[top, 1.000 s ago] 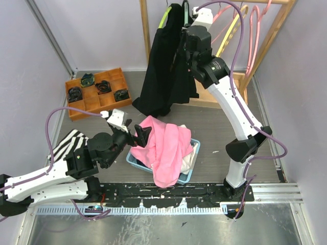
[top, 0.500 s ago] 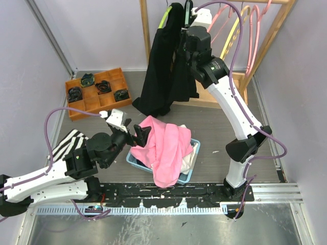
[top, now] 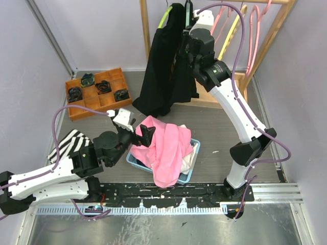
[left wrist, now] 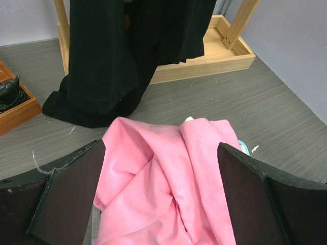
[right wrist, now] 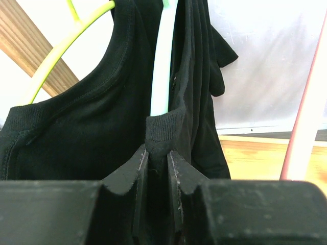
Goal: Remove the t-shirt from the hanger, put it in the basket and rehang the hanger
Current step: Pick up the hanger from the clothesline.
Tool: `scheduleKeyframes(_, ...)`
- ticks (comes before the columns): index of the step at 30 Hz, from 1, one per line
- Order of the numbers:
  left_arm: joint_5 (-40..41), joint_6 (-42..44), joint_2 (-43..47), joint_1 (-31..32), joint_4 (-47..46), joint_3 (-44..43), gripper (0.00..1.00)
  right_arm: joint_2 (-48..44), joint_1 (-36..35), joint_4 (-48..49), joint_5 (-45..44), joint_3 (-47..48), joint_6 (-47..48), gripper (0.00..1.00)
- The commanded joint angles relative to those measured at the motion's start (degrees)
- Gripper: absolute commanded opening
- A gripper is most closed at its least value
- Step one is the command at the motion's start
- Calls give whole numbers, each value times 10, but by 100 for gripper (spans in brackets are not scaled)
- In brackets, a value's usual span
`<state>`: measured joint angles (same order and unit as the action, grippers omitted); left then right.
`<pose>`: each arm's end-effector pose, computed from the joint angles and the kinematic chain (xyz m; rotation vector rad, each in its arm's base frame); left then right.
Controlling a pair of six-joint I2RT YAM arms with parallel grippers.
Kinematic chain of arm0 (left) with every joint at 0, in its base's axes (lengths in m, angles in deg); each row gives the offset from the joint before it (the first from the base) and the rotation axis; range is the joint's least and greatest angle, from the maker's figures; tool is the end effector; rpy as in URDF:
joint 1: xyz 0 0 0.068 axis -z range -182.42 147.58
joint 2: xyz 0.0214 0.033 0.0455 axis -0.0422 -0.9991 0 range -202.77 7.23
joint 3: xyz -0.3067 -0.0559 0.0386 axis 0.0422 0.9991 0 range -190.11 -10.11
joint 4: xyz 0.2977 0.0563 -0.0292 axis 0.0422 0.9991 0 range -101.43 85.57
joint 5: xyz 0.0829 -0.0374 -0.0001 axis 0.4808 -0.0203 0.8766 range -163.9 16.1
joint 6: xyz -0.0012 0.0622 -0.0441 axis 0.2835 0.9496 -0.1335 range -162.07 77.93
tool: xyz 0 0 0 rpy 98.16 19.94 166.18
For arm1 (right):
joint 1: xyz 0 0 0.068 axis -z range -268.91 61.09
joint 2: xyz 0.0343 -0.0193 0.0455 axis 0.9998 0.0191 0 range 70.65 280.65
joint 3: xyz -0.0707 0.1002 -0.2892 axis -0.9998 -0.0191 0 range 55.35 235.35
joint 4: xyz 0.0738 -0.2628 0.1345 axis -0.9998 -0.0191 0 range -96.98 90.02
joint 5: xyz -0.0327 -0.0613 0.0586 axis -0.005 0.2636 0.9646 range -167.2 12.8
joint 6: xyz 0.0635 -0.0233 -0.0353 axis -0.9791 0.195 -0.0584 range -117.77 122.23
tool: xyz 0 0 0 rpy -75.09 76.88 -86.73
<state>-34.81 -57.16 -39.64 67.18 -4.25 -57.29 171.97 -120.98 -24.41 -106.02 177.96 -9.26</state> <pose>0.1162 -0.1955 0.3840 0.2874 1.6678 -0.5408 0.4056 0.2175 0.5683 0.0956 1.6187 0.1776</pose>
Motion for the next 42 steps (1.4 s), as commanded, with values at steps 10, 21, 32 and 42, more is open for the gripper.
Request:
scheduleKeyframes(10,-6,-2,-5,-1,-27,-22,98,-57,3,79,11,-3,23,1)
scheduleKeyframes(21,-13,3,-20,-1,-35,-32,98,-99,4,109,26,-45,26,1)
scheduleKeyframes(32,-18,-1,-28,-2,-40,-34,98,-149,4,137,40,-85,28,1)
scheduleKeyframes(42,-24,0,-42,-1,-44,-40,98,-191,3,139,60,-129,23,1)
